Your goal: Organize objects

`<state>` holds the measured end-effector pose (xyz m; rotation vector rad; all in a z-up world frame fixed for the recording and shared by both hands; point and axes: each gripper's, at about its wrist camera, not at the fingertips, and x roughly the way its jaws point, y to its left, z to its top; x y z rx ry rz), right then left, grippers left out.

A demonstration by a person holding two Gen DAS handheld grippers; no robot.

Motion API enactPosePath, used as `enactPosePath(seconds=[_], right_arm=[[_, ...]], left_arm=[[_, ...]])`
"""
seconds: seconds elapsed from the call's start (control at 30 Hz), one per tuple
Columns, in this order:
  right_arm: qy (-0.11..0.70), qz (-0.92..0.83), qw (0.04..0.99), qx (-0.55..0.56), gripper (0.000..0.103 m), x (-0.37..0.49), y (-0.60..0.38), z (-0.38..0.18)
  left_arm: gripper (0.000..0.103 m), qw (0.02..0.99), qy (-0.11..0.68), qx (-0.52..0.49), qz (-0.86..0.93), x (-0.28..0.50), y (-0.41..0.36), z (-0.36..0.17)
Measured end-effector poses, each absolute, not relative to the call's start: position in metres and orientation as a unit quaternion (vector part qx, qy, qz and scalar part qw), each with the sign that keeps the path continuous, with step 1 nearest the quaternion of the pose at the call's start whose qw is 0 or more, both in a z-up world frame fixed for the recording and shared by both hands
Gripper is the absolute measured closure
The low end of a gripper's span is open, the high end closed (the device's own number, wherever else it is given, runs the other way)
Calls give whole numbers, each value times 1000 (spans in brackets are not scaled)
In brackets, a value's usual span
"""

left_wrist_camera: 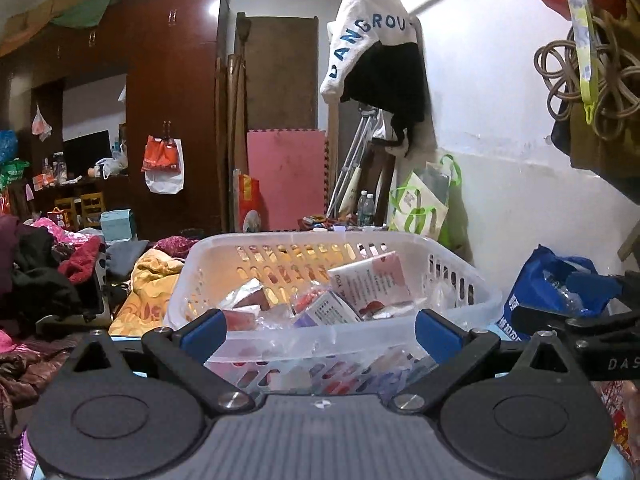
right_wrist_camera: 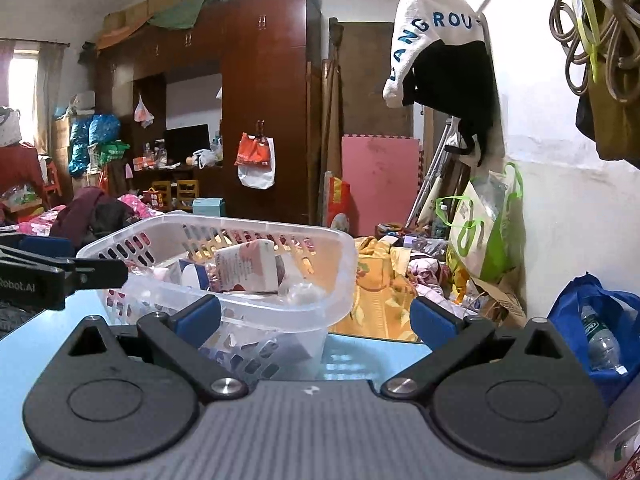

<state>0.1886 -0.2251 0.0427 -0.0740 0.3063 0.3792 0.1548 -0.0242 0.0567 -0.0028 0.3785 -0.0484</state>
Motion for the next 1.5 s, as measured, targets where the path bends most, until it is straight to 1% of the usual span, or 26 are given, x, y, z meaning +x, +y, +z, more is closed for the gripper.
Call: enactPosePath(seconds=[0.5, 1.0, 1.5], right_arm=[[150, 191, 970, -2, 0, 186, -239, 44], [132, 203, 970, -27, 0, 178, -225, 47], [138, 202, 969, -30, 0, 186, -222, 47]], left_arm=[[1, 981, 193, 5, -20, 153, -28, 55], [1, 981, 193, 2, -15, 154, -26, 55], [1, 982, 190, -2, -11, 154, -25, 57]])
